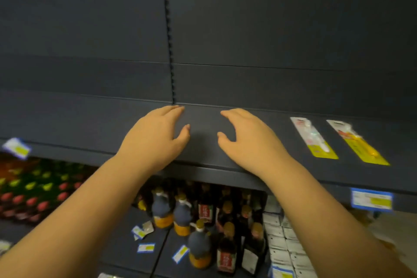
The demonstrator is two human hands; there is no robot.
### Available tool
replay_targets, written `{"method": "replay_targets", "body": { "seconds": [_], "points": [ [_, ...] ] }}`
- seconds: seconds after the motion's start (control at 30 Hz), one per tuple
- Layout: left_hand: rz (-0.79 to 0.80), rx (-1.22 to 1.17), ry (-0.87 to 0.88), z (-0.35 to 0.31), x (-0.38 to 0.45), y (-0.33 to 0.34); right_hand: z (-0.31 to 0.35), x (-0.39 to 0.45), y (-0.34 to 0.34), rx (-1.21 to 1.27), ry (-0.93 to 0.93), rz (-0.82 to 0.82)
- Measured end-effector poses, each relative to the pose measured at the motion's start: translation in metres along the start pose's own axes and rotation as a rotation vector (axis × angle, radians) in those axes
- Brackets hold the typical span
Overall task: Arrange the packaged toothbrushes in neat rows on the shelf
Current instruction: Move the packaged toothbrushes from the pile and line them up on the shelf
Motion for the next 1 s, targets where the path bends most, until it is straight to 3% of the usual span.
{"method": "replay_targets", "body": {
  "seconds": [0.23,0.4,0.6,1.0],
  "points": [
    [0.040,0.150,-0.250,0.178,-0.067,-0.055,0.167,0.027,0.062,0.042,-0.163,0.020],
    [0.045,0.223,-0.308,0.269,-0.114,-0.101,0.270,0.044,0.111,0.024,-0.215,0.110],
    [0.132,0.174,-0.463,0.374,-0.155,-0.136,0.357,0.061,0.163,0.031,-0.253,0.221],
    [0.002,0.390,-0.609,0.543,-0.195,-0.167,0.510,0.135,0.271,0.142,-0.426,0.273]
  ]
}}
Point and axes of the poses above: each hand's wrist, its own x-axis towards the middle knuckle, its own y-axis out of the palm, z = x × y, the point moved 6 cm from there along x, towards the middle knuckle, and after that the axes turned 1 degree about -z, right-handed, at the moved point
